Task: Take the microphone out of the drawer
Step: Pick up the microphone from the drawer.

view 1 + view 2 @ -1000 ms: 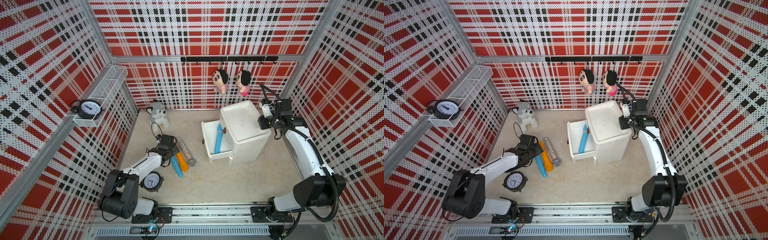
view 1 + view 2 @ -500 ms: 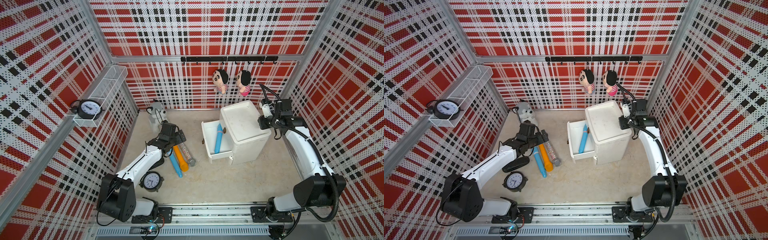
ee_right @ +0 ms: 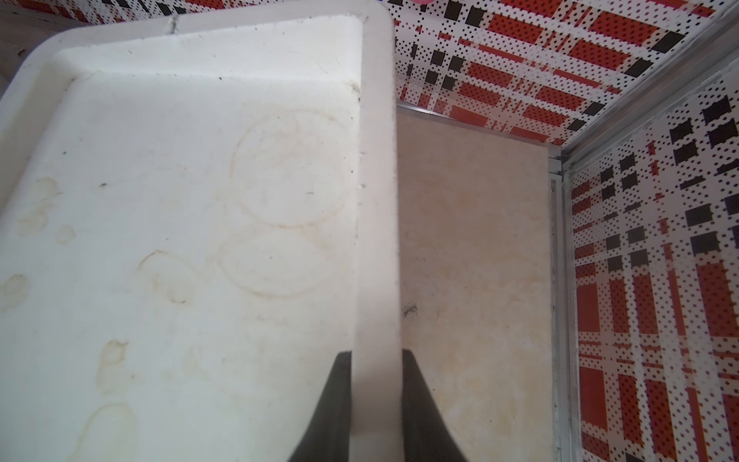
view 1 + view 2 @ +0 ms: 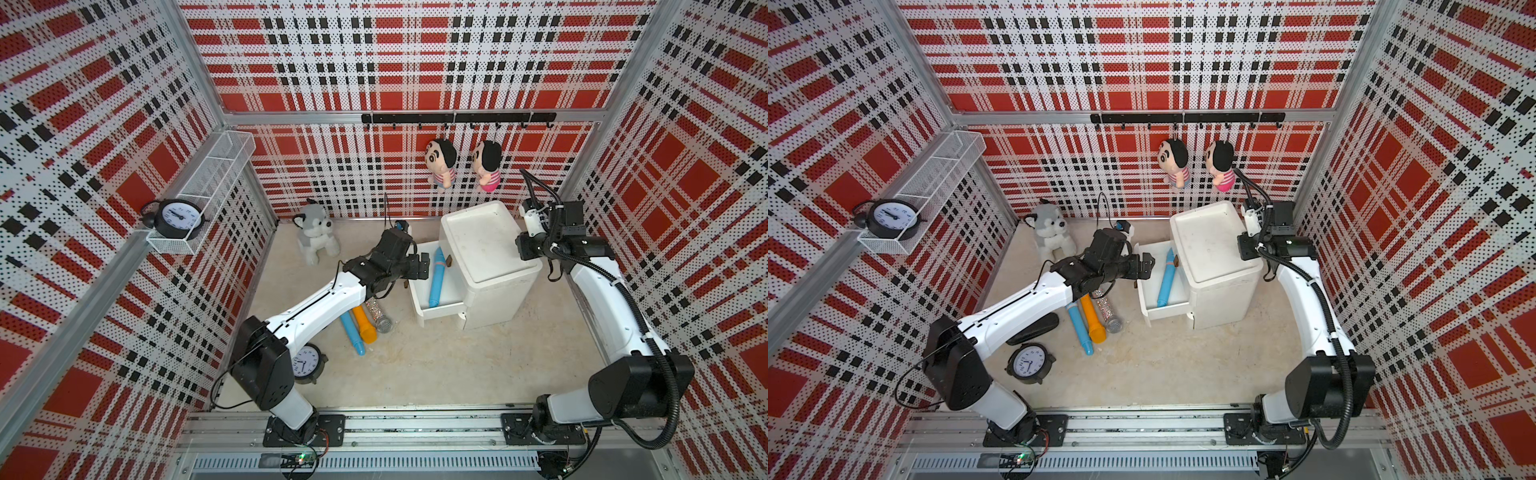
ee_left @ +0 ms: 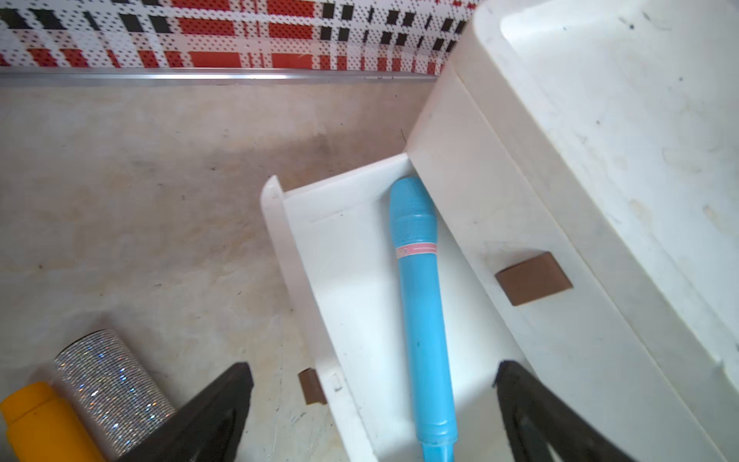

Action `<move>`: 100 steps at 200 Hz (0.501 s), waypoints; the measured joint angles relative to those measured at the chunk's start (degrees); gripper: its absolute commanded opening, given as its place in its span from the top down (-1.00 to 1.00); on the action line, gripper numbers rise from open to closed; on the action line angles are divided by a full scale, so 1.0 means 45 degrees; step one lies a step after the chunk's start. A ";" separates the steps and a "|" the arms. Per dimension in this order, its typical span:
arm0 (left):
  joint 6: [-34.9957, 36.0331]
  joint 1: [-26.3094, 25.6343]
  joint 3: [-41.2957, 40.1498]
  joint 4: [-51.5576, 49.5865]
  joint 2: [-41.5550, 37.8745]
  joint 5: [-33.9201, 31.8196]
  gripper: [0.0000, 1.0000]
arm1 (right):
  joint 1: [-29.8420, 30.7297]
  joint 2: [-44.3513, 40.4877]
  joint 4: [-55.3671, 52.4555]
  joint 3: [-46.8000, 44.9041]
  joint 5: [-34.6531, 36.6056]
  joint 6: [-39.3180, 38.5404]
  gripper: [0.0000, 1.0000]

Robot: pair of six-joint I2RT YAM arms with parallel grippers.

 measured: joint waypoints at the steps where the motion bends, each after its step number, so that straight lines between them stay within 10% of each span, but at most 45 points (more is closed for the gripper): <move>1: 0.0010 -0.0015 0.0029 -0.0015 0.0024 -0.0005 -0.96 | 0.0000 0.0000 0.0000 0.0000 0.0005 0.0000 1.00; 100: 0.0894 -0.1569 0.2084 -0.1452 0.2783 -0.0447 -0.70 | 0.0063 -0.0039 0.0005 0.0000 0.0019 0.0005 1.00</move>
